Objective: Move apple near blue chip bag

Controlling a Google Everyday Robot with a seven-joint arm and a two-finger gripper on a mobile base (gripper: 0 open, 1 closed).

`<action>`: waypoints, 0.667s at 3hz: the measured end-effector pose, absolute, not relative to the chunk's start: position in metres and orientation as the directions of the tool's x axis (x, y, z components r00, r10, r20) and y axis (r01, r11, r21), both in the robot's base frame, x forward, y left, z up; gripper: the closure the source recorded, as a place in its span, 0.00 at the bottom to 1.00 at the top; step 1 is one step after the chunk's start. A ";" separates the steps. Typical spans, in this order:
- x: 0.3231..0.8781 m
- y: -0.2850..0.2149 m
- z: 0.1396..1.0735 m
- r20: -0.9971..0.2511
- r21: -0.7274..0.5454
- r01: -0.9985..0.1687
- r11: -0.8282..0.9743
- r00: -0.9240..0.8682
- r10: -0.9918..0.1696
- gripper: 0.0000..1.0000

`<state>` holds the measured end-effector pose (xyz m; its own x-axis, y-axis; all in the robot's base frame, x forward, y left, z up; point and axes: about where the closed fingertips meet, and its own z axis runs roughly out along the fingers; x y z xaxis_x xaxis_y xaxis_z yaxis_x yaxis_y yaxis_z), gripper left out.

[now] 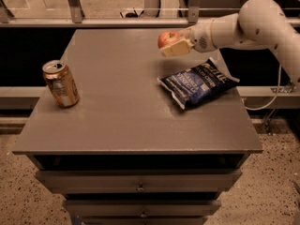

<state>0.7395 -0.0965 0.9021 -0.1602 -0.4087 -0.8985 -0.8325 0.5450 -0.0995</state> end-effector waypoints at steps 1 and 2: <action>0.708 -0.103 0.897 -0.874 -0.081 -0.865 0.495 -0.176 -0.452 1.00; 0.689 -0.106 0.893 -0.858 -0.062 -0.884 0.463 -0.190 -0.477 0.99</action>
Offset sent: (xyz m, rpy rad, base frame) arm -0.0782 -0.0163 -0.0152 -0.0886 0.1471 0.1345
